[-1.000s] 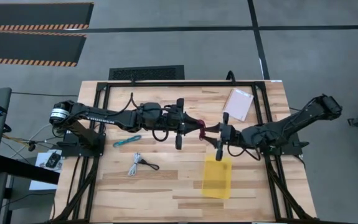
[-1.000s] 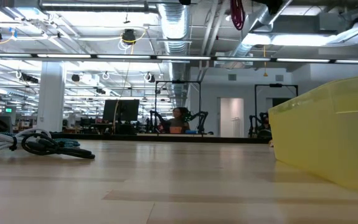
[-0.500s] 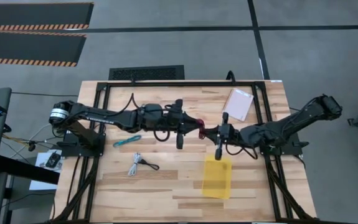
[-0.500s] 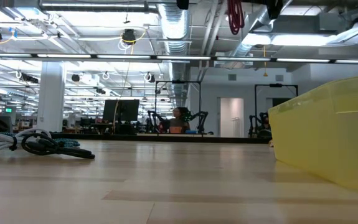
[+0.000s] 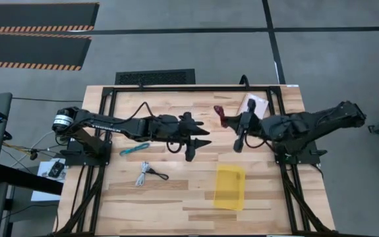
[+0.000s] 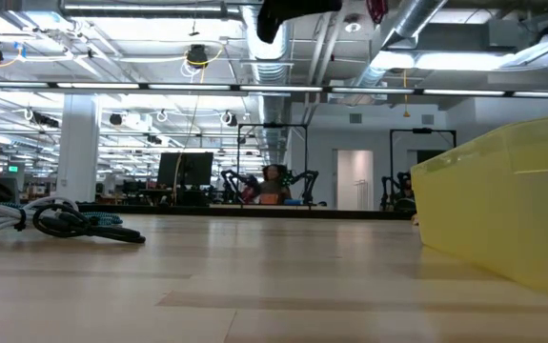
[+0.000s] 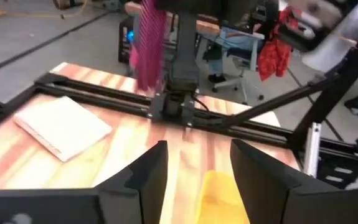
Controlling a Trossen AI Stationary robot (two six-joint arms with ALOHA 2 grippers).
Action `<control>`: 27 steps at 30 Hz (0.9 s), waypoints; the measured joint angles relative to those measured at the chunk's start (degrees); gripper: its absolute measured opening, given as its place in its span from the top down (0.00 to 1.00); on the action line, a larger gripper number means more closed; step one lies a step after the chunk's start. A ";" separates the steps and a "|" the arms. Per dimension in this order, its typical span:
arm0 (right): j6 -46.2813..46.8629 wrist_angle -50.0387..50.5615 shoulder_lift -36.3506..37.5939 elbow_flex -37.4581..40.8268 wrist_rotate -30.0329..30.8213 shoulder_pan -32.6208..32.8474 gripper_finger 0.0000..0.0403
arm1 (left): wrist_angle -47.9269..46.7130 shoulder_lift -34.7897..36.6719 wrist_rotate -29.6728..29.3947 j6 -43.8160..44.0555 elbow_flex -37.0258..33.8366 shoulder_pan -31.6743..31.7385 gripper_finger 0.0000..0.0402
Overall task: Pick and place USB-C Cables
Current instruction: Put the black pink charger cable into the yellow bin
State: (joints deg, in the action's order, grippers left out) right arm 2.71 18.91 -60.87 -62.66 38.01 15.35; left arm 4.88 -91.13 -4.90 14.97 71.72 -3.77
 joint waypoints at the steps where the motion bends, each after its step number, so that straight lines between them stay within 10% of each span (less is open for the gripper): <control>1: 0.17 2.17 -0.08 -1.13 0.37 -0.20 0.97 | -0.61 0.02 0.05 0.71 0.00 -0.20 0.58; 13: 20.57 36.32 -0.08 -8.93 5.34 -3.19 0.98 | -15.43 0.02 1.14 2.89 0.00 -3.48 0.61; 27: 73.20 56.72 -4.71 -1.85 -11.14 14.05 0.98 | -19.24 0.02 9.85 -0.03 0.00 -3.49 0.61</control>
State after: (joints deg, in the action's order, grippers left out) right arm 75.91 75.63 -65.58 -64.51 26.87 29.41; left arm -14.36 -91.11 4.95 14.93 71.72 -7.27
